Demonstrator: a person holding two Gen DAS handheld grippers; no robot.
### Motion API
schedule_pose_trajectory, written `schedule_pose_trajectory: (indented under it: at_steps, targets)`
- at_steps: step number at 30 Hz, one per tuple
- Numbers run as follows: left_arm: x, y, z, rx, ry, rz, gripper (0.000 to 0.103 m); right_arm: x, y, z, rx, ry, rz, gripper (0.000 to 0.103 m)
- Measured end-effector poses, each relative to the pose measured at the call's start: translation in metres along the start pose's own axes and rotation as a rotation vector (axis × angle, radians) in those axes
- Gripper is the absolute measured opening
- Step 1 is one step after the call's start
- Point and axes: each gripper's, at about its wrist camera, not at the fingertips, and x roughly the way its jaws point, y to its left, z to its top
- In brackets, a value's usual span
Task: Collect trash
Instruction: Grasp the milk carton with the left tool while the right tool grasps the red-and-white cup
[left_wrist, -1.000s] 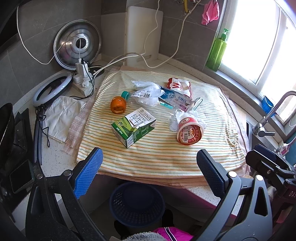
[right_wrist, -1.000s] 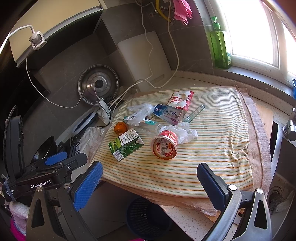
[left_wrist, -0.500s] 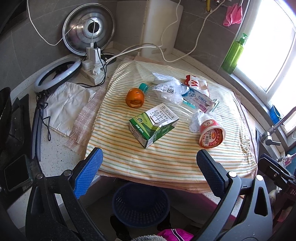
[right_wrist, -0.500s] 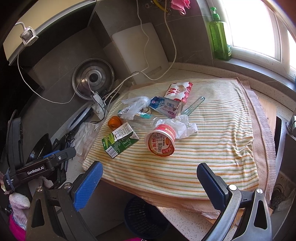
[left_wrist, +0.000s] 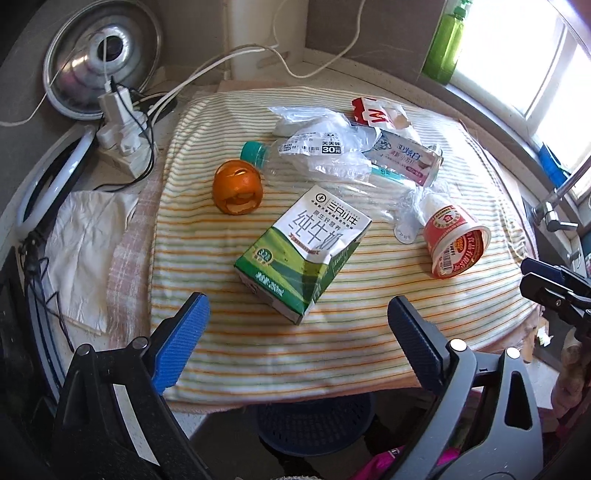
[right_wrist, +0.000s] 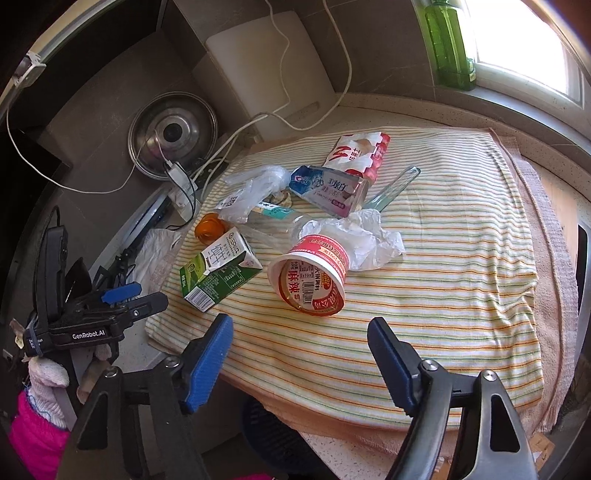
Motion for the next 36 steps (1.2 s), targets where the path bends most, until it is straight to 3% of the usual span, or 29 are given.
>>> schedule_pose_trajectory:
  at_steps: [8,14,22,25,28,36]
  targets:
    - [0.037,0.001,0.033,0.068,0.074,0.01,0.099,0.029,-0.008,0.008,-0.011,0.059,0.009,0.062]
    - [0.058,-0.001,0.039,0.139,0.119,0.022,0.099,0.046,-0.015,0.016,0.001,0.087,0.01,0.059]
    - [0.072,0.006,0.031,0.082,0.16,-0.032,0.099,0.067,-0.022,0.026,0.028,0.117,0.019,0.049]
    - [0.071,0.007,0.029,0.05,0.158,-0.062,0.09,0.073,-0.024,0.028,0.037,0.13,0.012,0.044]
    - [0.072,0.007,0.028,0.035,0.167,-0.065,0.073,0.078,-0.027,0.03,0.05,0.142,0.01,0.038]
    - [0.066,0.0,0.022,0.03,0.148,-0.077,0.07,0.08,-0.032,0.029,0.077,0.149,0.015,0.02]
